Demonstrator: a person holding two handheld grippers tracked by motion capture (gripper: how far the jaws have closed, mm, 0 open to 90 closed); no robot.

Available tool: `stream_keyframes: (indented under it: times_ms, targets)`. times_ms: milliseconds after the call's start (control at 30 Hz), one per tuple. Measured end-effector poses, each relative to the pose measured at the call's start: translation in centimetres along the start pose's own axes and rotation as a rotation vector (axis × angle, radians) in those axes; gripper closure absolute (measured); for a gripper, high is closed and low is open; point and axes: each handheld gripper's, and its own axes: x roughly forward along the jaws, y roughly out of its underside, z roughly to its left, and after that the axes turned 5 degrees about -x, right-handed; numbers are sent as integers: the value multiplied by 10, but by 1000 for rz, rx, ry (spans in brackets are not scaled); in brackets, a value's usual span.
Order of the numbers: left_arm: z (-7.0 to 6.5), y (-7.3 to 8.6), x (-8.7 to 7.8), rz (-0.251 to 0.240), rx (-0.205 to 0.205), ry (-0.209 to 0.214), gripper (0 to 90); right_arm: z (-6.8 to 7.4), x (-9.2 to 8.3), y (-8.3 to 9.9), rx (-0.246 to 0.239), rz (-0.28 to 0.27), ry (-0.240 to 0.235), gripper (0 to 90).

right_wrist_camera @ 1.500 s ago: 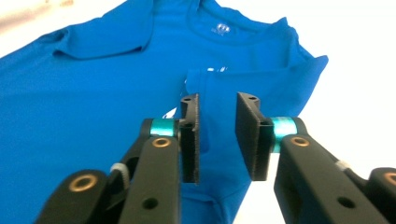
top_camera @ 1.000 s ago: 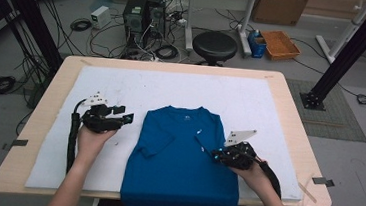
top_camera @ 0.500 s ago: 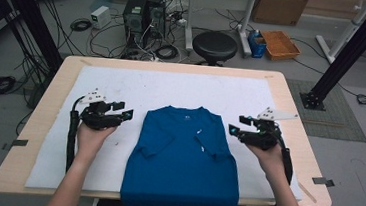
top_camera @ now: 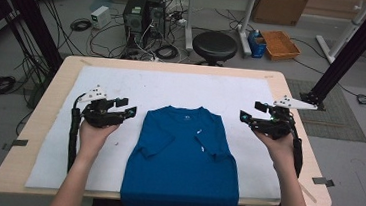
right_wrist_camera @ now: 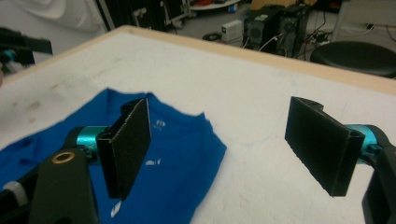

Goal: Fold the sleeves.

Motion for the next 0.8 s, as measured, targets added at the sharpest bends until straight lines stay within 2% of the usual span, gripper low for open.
stream_keyframes:
  times_ms: [200, 333, 533, 800]
  targets:
    - [-3, 3, -3, 1, 11, -10, 412, -6, 0, 6, 24, 7, 2, 232]
    - [-6, 3, -2, -5, 11, -12, 409, -4, 2, 7, 17, 12, -10, 233]
    - [-9, 3, 1, 14, 24, -2, 409, -3, 2, 6, 9, 15, -13, 233]
    - [-11, 4, 4, 21, 21, 4, 408, -1, 2, 6, 12, 12, -13, 235]
